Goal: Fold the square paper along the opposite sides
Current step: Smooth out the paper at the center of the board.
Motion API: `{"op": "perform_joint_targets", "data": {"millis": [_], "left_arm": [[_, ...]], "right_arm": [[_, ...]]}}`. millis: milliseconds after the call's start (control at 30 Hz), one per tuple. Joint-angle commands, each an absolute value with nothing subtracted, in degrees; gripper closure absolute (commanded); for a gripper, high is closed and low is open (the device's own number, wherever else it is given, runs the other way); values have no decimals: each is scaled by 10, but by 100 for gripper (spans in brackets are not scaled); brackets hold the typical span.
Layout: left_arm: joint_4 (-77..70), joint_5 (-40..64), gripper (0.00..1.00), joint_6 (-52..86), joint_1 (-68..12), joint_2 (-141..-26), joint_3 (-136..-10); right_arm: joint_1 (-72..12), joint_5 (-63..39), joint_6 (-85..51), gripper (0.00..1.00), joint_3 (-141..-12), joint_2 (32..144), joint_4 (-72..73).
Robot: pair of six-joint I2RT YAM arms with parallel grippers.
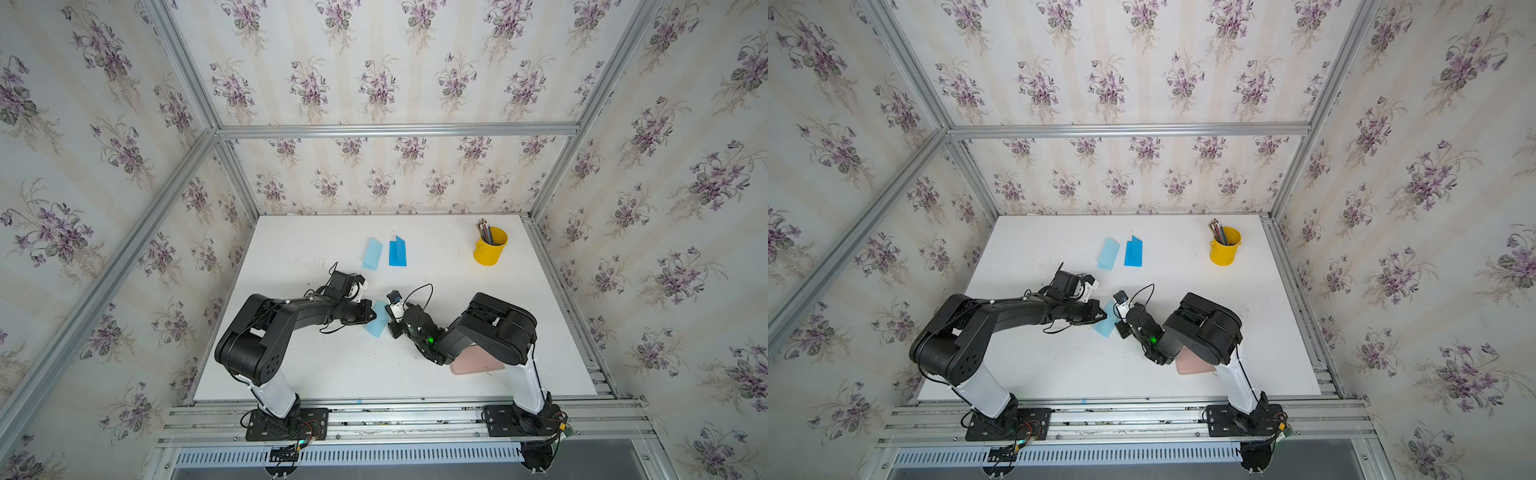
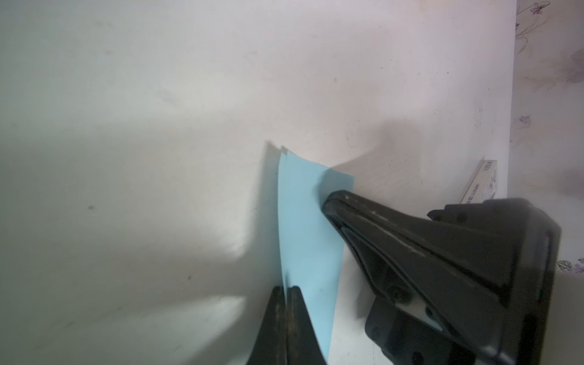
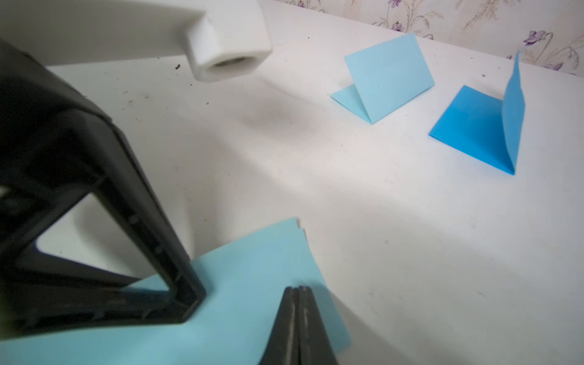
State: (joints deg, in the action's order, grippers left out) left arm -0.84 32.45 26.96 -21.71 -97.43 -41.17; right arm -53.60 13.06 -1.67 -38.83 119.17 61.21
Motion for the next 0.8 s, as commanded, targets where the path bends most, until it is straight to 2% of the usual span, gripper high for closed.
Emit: {"op": "perform_joint_targets", "data": {"millis": [0,433,567,767], "left_arm": [[106,252,100,271,-212,-979,-395],[75,279,100,282,-194,-971,-372],[66,279,100,288,-194,-969,-368],[59,288,100,287,-194,-975,-372]], "right_arm": [[-527,172,-35,100,-381,1190,551],[-518,192,-46,100,-381,1187,535],[-517,162,17,100,-388,1167,551],[-543,65,30,100,-396,1128,618]]}}
